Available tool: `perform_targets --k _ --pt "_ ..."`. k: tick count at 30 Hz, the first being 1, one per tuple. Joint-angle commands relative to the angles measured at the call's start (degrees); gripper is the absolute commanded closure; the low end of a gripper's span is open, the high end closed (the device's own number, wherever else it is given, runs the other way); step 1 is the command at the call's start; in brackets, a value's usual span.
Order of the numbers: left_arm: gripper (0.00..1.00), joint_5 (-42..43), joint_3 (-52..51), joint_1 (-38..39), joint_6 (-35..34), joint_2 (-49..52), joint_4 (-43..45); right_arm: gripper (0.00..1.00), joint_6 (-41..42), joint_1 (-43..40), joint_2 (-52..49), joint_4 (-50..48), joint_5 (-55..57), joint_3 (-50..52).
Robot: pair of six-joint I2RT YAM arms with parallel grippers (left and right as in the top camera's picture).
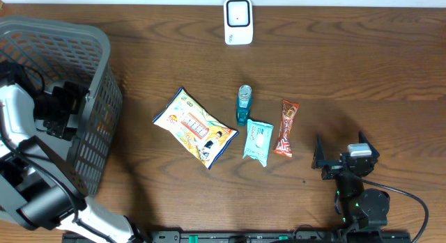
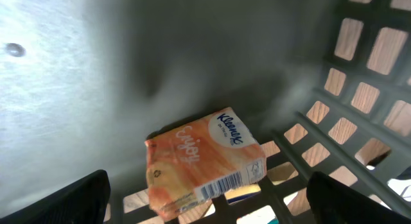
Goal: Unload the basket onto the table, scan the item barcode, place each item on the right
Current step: 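Reach into the basket and grasp the orange Kleenex tissue pack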
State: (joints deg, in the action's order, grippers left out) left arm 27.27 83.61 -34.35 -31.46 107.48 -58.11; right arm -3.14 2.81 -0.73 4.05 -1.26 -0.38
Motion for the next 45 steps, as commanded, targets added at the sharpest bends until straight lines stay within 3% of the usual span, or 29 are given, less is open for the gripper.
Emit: perform_targets --k 1,6,10,14,18,39,42,43,45 --pt "0.02 5.03 0.72 0.11 0.92 2.91 -0.13 0.01 0.74 -0.57 0.09 0.24 0.26 0.07" --pt "0.02 6.78 0.72 0.66 0.68 5.57 -0.07 0.01 0.74 -0.57 0.09 0.24 0.26 0.07" --pt "0.02 6.82 0.72 1.6 -5.31 6.71 2.38 0.01 0.74 -0.57 0.07 0.24 0.26 0.07" --pt "0.02 6.8 0.72 2.01 -6.08 6.69 2.69 0.01 0.74 -0.57 0.09 0.24 0.26 0.07" --pt "0.02 6.84 0.72 2.36 -13.09 6.75 1.62 0.01 0.74 -0.57 0.07 0.24 0.26 0.07" --pt "0.01 3.54 -2.93 2.45 -13.22 6.78 -0.35 0.01 0.74 -0.57 0.09 0.24 0.26 0.07" --pt "0.14 3.21 -2.93 2.45 -13.2 6.78 -0.35 0.01 0.74 -0.57 0.07 0.24 0.26 0.07" --pt "0.24 2.03 -2.93 2.45 -13.2 6.78 -0.37 0.01 0.74 -0.57 0.09 0.24 0.26 0.07" --pt "0.3 -0.44 -2.93 2.45 -13.2 6.78 -0.61 0.01 0.74 -0.57 0.09 0.24 0.26 0.07"
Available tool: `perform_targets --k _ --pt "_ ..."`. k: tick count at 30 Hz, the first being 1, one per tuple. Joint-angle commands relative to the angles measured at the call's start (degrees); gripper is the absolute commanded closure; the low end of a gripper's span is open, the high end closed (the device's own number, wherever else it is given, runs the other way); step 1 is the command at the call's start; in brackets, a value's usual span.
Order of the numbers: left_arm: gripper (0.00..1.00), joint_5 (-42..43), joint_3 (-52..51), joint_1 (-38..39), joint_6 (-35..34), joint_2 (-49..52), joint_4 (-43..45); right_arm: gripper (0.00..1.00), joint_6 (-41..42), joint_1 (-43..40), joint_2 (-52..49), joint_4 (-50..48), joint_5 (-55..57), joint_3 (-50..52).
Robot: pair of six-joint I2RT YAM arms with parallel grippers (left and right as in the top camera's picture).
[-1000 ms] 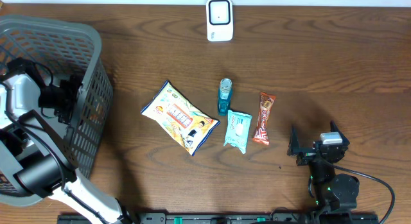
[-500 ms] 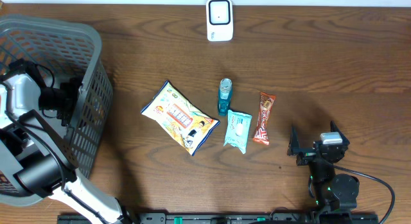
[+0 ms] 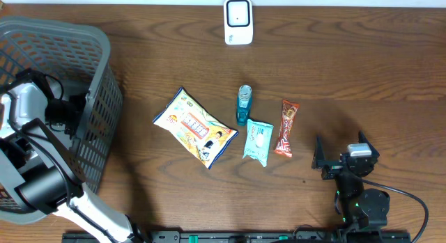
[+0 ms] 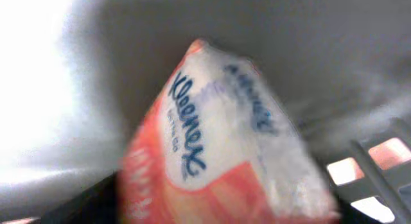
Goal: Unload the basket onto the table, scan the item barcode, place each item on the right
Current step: 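Reach into the basket and grasp the orange Kleenex tissue pack, then carry the tissue pack near the scanner and release it on the table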
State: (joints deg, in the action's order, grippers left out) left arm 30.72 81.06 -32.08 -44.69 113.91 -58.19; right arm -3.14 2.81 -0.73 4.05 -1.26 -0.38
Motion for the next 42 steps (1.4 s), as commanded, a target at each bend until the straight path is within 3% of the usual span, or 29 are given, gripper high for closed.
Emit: perform_targets --k 1,2,3,6,7,8,17,23,27,33,38,42 --pt "0.35 -5.2 -0.37 0.17 0.02 0.35 -0.83 0.01 0.74 -0.57 0.07 0.24 0.26 0.07" --pt "0.44 -7.32 -0.37 0.17 0.02 0.35 -1.22 0.01 0.74 -0.57 0.09 0.24 0.26 0.07" --pt "0.47 -8.37 -0.37 0.17 0.02 0.35 -1.36 0.01 0.74 -0.57 0.09 0.24 0.26 0.07" --pt "0.74 -10.62 -0.35 0.15 0.02 0.33 -1.53 0.01 0.74 -0.57 0.09 0.24 0.26 0.07" --pt "0.87 -10.64 -0.26 0.15 0.0 0.33 -1.46 0.01 0.72 -0.57 0.07 0.24 0.28 0.07" --pt "0.92 -10.64 -0.11 0.15 0.0 0.33 -1.29 0.01 0.74 -0.57 0.09 0.24 0.26 0.07" --pt "0.93 -5.46 10.62 0.17 2.78 -3.41 -5.62 0.01 0.74 -0.57 0.07 0.24 0.26 0.07" --pt "0.93 -5.73 21.03 1.07 6.51 -15.61 -7.52 0.01 0.74 -0.57 0.07 0.24 0.26 0.07" --pt "0.93 -6.08 22.64 4.96 6.51 -27.65 -3.28 0.01 0.74 -0.57 0.07 0.24 0.26 0.07" --pt "0.93 -16.5 22.62 22.4 5.84 -38.75 -0.44 0.01 0.74 -0.57 0.09 0.24 0.26 0.07" --pt "0.93 -23.63 21.27 42.53 5.88 -35.39 -0.44 0.01 0.72 -0.57 0.07 0.24 0.26 0.07" --pt "0.93 -28.37 21.27 51.67 5.99 -29.88 1.2 0.01 0.74 -0.57 0.07 0.24 0.26 0.07"
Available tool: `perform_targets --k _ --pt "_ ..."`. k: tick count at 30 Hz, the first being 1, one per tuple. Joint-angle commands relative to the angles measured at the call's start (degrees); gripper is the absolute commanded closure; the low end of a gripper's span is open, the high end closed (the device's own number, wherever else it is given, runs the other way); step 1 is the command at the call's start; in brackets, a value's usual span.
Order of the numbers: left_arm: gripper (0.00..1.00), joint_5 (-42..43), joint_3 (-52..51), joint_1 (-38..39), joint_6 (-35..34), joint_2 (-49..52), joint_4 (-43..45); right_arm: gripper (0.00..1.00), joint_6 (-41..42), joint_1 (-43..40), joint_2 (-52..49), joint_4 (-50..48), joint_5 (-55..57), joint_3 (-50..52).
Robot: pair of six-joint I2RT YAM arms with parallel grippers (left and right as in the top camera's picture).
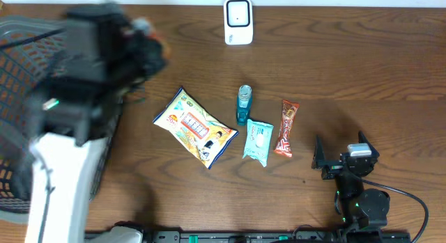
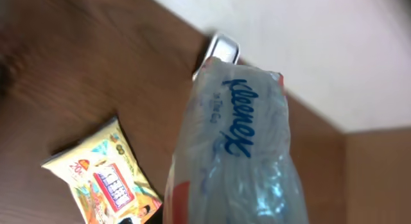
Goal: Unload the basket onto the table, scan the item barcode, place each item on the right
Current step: 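Carry the tissue pack near the scanner and release it on the table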
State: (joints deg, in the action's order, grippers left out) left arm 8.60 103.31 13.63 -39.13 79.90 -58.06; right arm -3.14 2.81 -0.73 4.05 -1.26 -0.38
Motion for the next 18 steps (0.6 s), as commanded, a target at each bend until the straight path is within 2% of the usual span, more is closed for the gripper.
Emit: perform_targets --k 1,4,14,18 --pt "0.93 -6.47 -0.98 7.5 0.9 5.31 1.81 0.01 0.74 -0.57 0.07 0.24 0.26 0.07" --pt "0.93 -6.54 -0.98 14.53 1.2 11.54 6.62 0.01 0.74 -0.57 0.09 0.24 0.26 0.07" --pt "0.93 -6.73 -0.98 26.38 1.16 27.23 24.79 0.01 0.74 -0.57 0.07 0.24 0.28 0.07" --pt "0.93 -6.71 -0.98 28.63 0.83 33.11 26.25 0.01 0.74 -0.57 0.07 0.24 0.28 0.07"
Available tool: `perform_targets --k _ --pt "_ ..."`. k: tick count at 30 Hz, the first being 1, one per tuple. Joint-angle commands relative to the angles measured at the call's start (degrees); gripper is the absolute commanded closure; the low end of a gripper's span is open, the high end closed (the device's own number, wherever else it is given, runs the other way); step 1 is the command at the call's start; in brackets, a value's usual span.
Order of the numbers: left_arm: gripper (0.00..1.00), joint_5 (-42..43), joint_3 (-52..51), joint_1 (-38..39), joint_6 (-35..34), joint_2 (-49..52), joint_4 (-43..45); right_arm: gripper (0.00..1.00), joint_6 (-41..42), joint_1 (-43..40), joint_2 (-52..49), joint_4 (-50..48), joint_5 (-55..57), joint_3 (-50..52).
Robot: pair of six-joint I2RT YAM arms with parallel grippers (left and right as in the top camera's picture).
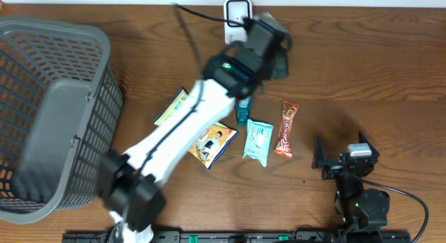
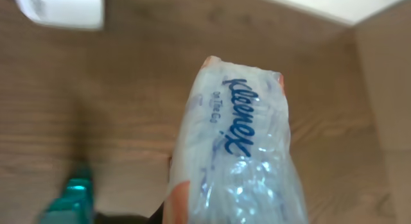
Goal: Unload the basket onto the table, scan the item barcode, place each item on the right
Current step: 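Carry the tissue pack near the scanner and release it on the table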
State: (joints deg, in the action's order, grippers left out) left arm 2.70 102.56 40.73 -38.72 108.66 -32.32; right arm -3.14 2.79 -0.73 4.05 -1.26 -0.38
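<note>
A pack of Kleenex tissues (image 2: 237, 140), clear wrap with an orange lower part, fills the left wrist view, and my left gripper (image 1: 275, 58) is shut on it. It hangs over the table just right of the white scanner (image 1: 237, 13), which shows at the top left corner in the left wrist view (image 2: 61, 9). In the overhead view the gripper hides the pack. My right gripper (image 1: 327, 159) rests at the front right, far from the scanner.
A teal bottle (image 1: 242, 114), a yellow snack bag (image 1: 212, 142), a pale wipes pack (image 1: 258, 142) and a red candy bar (image 1: 286, 128) lie mid-table. A grey basket (image 1: 56, 97) stands at the left. My left arm stretches across the snack bag.
My left gripper has moved right with the tissue pack, from beside the basket's top right corner to just right of the scanner. The right arm has not moved.
The tissue pack lay on the basket floor with my left gripper open above it. Then the pack filled the wrist view inside the basket. Then it was held outside the basket, above the table, and now it hangs by the scanner.
</note>
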Motion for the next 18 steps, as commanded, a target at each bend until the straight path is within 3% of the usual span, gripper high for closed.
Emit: perform_targets --k 1,9,13,18 --pt "0.93 -0.79 -0.24 2.19 0.22 6.51 0.48 0.01 0.74 -0.55 0.07 0.24 0.26 0.07" --pt "0.92 -1.14 -0.24 6.58 -0.59 13.42 0.24 0.01 0.74 -0.55 0.07 0.24 0.26 0.07" --pt "0.78 -5.16 -0.24 7.91 -0.52 13.51 -1.05 0.01 0.74 -0.55 0.09 0.24 0.28 0.07" --pt "0.7 -5.11 -0.24 8.11 -0.52 13.51 -1.77 0.01 0.74 -0.55 0.07 0.24 0.26 0.07"
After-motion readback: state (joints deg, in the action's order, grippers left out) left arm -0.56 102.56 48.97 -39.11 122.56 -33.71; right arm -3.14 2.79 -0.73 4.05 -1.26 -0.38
